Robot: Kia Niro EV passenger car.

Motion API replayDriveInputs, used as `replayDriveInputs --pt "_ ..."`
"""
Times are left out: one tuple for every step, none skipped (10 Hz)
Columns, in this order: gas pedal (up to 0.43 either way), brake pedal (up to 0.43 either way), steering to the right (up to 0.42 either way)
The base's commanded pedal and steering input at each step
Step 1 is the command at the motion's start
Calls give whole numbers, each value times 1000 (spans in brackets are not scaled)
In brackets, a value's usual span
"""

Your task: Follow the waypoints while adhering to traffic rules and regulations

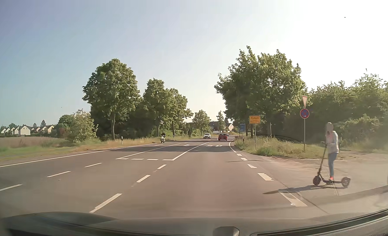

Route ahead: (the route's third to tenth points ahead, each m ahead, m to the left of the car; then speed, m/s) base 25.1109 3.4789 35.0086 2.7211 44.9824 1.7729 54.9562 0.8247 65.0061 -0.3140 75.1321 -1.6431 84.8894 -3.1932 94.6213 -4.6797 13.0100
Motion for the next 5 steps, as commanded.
replayDriveInputs --pt "47 30 3" --pt "47 30 5" --pt "47 30 6" --pt "47 30 7" --pt "47 30 9"
